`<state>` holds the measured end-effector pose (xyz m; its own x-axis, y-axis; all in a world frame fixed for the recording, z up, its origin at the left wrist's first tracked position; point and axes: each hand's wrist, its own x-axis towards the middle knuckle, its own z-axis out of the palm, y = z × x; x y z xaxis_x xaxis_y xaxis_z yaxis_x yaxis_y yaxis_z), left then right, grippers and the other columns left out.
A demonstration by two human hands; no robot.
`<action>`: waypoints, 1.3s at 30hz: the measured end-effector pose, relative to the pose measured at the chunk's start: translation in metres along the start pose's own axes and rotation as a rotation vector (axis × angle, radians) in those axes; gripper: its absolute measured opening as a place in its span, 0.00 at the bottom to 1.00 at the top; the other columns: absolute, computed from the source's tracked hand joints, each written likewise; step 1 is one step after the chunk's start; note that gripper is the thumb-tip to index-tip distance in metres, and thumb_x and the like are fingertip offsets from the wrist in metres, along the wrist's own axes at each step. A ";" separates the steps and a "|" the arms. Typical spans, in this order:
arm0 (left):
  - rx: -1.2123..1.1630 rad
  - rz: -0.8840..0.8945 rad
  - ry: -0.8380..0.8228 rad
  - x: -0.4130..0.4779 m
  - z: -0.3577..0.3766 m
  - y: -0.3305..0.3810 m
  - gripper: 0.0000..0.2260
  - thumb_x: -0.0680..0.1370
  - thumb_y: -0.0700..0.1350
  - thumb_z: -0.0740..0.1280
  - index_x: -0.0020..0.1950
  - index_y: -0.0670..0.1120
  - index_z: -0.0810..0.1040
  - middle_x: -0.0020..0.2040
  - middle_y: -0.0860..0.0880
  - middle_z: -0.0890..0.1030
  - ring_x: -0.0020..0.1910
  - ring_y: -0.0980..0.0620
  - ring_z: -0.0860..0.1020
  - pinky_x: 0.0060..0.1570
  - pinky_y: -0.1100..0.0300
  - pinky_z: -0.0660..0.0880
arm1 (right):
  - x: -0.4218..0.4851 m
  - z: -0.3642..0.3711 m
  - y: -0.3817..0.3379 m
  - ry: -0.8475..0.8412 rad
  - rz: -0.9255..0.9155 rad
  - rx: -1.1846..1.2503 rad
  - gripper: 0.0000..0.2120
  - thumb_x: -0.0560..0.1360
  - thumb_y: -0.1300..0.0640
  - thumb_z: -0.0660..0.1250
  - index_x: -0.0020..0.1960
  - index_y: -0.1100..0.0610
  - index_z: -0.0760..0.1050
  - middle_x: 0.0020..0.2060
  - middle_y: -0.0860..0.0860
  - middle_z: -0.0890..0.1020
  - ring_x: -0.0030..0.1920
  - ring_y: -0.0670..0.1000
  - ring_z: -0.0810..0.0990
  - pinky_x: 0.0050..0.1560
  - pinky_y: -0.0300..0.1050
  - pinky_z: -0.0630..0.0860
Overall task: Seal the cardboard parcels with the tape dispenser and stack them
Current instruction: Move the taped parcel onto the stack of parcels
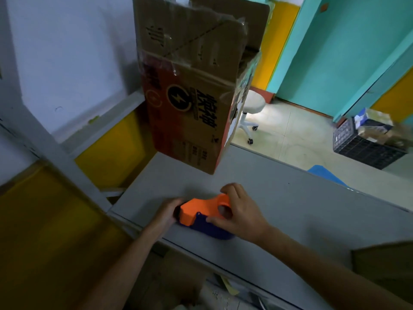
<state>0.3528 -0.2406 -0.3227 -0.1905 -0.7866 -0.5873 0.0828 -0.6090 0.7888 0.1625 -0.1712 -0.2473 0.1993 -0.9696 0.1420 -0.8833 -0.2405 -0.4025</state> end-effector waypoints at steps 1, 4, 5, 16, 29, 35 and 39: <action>-0.021 0.004 0.009 0.003 -0.001 -0.003 0.12 0.80 0.37 0.56 0.43 0.44 0.77 0.38 0.49 0.83 0.38 0.54 0.80 0.36 0.63 0.77 | -0.005 0.001 0.000 -0.108 0.074 0.003 0.38 0.68 0.29 0.62 0.59 0.62 0.71 0.55 0.55 0.75 0.54 0.54 0.74 0.49 0.39 0.69; -0.077 0.017 0.016 0.001 -0.001 -0.007 0.20 0.79 0.33 0.53 0.37 0.45 0.81 0.29 0.53 0.82 0.32 0.58 0.80 0.29 0.67 0.76 | -0.008 0.012 0.005 -0.479 0.150 -0.226 0.38 0.69 0.37 0.69 0.69 0.58 0.62 0.62 0.56 0.74 0.60 0.57 0.74 0.56 0.46 0.68; -0.087 0.025 0.015 -0.001 -0.001 -0.007 0.23 0.79 0.33 0.53 0.33 0.45 0.82 0.29 0.52 0.82 0.30 0.59 0.80 0.28 0.67 0.76 | -0.006 0.015 0.004 -0.523 0.146 -0.289 0.37 0.70 0.40 0.69 0.70 0.59 0.61 0.62 0.57 0.75 0.60 0.59 0.74 0.56 0.47 0.69; 0.221 0.159 -0.124 -0.015 0.005 0.012 0.10 0.80 0.38 0.60 0.45 0.47 0.79 0.41 0.48 0.82 0.42 0.49 0.79 0.43 0.56 0.75 | 0.002 -0.016 0.019 -0.617 0.210 -0.103 0.22 0.69 0.44 0.73 0.53 0.57 0.70 0.45 0.52 0.77 0.45 0.52 0.75 0.43 0.43 0.68; 0.252 0.208 -0.249 -0.019 0.092 0.017 0.09 0.79 0.38 0.62 0.40 0.46 0.77 0.27 0.55 0.78 0.30 0.57 0.75 0.26 0.69 0.69 | -0.059 -0.083 0.045 -0.495 0.540 0.451 0.18 0.65 0.49 0.76 0.50 0.55 0.77 0.45 0.50 0.83 0.45 0.49 0.82 0.44 0.42 0.79; 0.359 -0.039 -0.500 -0.025 0.117 0.014 0.07 0.79 0.39 0.61 0.44 0.45 0.78 0.31 0.52 0.81 0.31 0.58 0.77 0.31 0.64 0.72 | -0.089 -0.103 0.057 -0.486 0.567 0.500 0.22 0.61 0.45 0.75 0.51 0.53 0.76 0.46 0.49 0.83 0.45 0.48 0.82 0.47 0.45 0.80; 0.421 -0.049 -0.478 -0.031 0.140 0.011 0.08 0.79 0.37 0.62 0.43 0.43 0.79 0.32 0.50 0.81 0.33 0.55 0.76 0.34 0.61 0.72 | -0.099 -0.114 0.066 -0.479 0.567 0.507 0.17 0.66 0.50 0.75 0.51 0.52 0.75 0.47 0.49 0.83 0.46 0.49 0.82 0.47 0.43 0.80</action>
<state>0.2229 -0.2086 -0.2710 -0.6080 -0.5671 -0.5556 -0.3098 -0.4748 0.8237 0.0360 -0.0855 -0.1843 0.0459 -0.8364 -0.5462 -0.6319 0.3992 -0.6643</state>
